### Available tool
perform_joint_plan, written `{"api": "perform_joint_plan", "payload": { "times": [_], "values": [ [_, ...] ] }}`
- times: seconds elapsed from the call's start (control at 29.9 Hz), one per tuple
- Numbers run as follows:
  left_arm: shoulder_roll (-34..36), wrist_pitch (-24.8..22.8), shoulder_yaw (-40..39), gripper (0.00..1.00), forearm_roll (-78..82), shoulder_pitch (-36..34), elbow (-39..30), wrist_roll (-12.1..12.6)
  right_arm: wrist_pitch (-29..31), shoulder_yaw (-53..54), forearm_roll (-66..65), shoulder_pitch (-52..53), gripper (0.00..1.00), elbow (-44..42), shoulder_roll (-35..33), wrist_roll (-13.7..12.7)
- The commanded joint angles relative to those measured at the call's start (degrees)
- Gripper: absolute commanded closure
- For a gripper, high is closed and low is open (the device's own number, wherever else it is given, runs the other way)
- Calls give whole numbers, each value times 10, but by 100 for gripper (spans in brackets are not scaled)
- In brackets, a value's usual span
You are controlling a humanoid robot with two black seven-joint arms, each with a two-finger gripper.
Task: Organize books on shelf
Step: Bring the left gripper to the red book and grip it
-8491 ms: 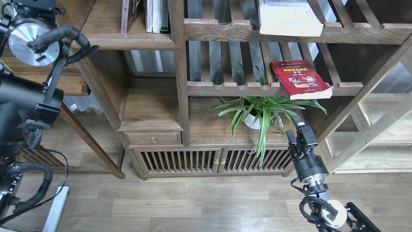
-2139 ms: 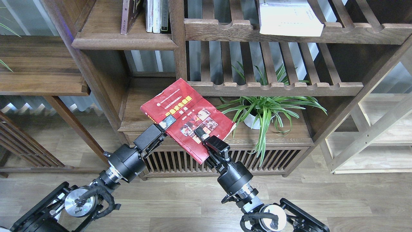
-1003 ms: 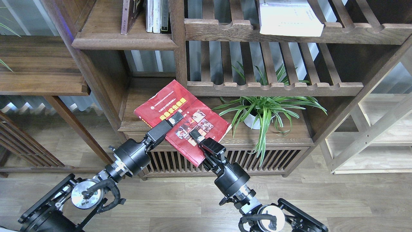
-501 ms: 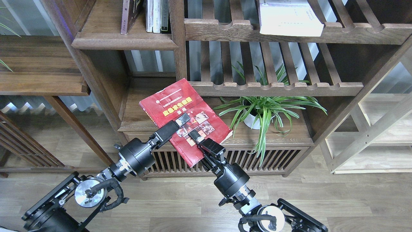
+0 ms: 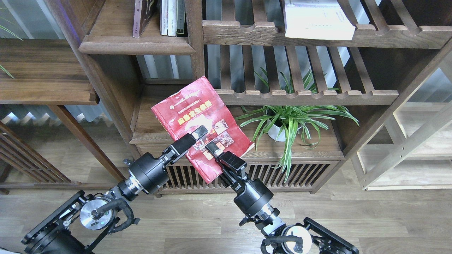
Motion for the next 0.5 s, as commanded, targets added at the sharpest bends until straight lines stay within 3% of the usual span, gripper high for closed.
{"api": "perform_joint_plan", "payload": {
  "times": [0.0,0.17,0.3,0.47],
  "values": [
    [0,0,0,99,0,1,0,-3,0,0,0,0,80,-1,0,1],
    [0,1,-1,99,0,1,0,-3,0,-1,0,4,46,-1,0,1],
    [0,0,-1,99,0,1,0,-4,0,-1,0,14,27,-1,0,2],
    [1,0,-4,98,0,0,0,-4,0,0,0,18,21,-1,0,2]
  ]
}}
